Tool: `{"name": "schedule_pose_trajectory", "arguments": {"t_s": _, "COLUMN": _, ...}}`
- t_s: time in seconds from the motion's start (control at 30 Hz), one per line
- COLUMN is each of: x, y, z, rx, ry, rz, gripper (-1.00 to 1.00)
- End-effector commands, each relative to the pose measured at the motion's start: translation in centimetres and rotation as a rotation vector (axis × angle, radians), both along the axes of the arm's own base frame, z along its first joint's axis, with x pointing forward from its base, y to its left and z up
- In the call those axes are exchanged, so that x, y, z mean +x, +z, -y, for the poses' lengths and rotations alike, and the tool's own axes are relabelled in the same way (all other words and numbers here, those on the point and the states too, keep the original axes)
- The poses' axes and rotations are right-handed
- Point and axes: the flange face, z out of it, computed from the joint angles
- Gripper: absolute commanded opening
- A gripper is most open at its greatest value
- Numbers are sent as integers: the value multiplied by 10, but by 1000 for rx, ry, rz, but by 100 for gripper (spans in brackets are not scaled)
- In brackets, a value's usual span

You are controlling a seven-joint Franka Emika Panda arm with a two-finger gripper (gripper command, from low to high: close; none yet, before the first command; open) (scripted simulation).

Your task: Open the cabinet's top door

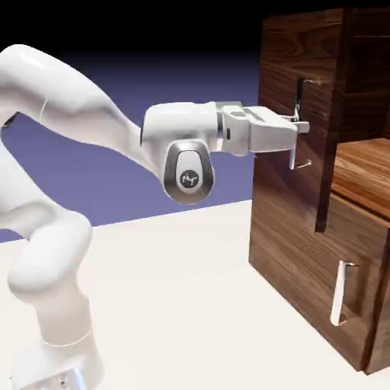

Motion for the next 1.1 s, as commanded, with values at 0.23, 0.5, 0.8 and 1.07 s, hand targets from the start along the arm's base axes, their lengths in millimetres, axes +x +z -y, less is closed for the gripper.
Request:
{"name": "schedule_pose_trajectory", "arguments": {"t_s": 0.23, "x": -31, "y": 0, "z": -23, "rx": 4, "ry": -78, "rz": -3, "gripper": -100}}
{"name": "schedule_pose_trajectory", "arguments": {"t_s": 0.5, "x": -47, "y": 0, "z": -36, "rx": 7, "ry": -120, "rz": -3, "gripper": -100}}
{"name": "schedule_pose_trajectory", "arguments": {"t_s": 0.8, "x": -94, "y": 0, "z": -83, "rx": 7, "ry": -259, "rz": -3, "gripper": -100}}
{"name": "schedule_pose_trajectory", "arguments": {"t_s": 1.07, "x": -125, "y": 0, "z": -123, "rx": 7, "ry": -366, "rz": -3, "gripper": -100}}
